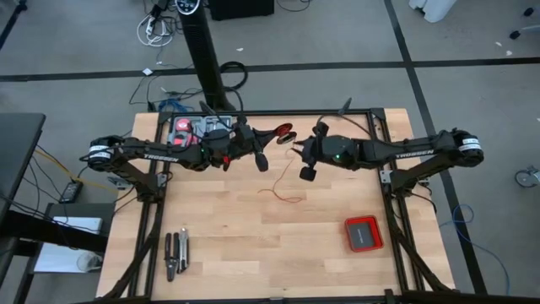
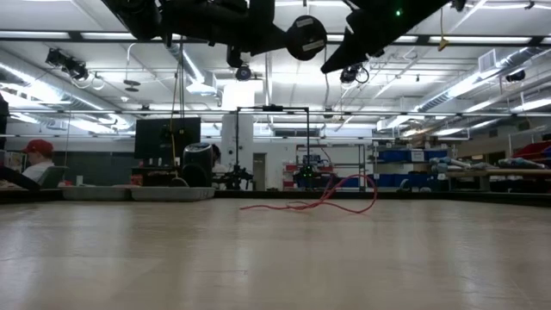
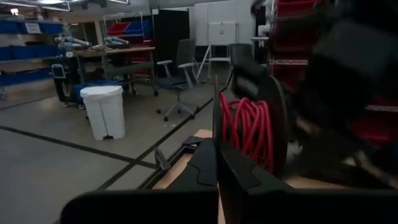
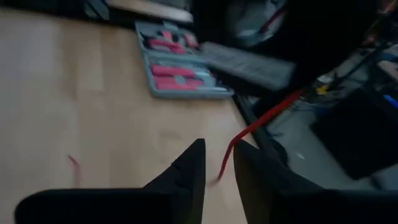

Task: Coil cords
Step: Coil the red wire onto the spool

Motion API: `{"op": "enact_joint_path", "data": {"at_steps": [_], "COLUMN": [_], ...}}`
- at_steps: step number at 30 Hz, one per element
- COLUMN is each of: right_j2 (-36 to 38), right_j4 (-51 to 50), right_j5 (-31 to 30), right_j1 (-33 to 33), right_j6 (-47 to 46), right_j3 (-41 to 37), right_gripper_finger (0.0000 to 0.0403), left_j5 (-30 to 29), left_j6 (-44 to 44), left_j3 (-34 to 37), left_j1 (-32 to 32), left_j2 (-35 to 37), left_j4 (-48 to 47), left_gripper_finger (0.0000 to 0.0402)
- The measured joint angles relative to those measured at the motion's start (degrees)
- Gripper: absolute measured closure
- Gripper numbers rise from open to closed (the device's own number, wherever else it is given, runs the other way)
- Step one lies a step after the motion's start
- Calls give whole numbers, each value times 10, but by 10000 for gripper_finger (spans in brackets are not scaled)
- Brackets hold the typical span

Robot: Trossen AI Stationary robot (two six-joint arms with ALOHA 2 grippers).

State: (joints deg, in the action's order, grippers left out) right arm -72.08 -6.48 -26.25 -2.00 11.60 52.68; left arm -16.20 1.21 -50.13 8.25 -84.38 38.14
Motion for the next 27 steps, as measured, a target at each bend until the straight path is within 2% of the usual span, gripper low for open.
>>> {"op": "enact_joint_path", "data": {"at_steps": [3, 7, 12, 19, 27], "right_j2": [0, -1, -1, -1, -1], "right_j4": [83, 202, 308, 313, 287], "right_j5": [-8, -55, -56, -60, -39], "right_j1": [7, 15, 15, 7, 39], "right_j6": [-20, -8, -5, 33, 247], "right_j3": [-54, -132, -196, -206, -207], "right_gripper_finger": [320, 326, 330, 332, 333], "left_j5": [0, -2, -2, -1, -11], "left_j6": [-13, -21, -43, -45, -91], "left_j3": [0, 0, 0, 0, 0], "left_j1": [0, 0, 0, 0, 0], "left_j2": [0, 0, 0, 0, 0], "left_j4": [2, 2, 7, 11, 16], "left_gripper_finger": [401, 401, 401, 401, 401]}}
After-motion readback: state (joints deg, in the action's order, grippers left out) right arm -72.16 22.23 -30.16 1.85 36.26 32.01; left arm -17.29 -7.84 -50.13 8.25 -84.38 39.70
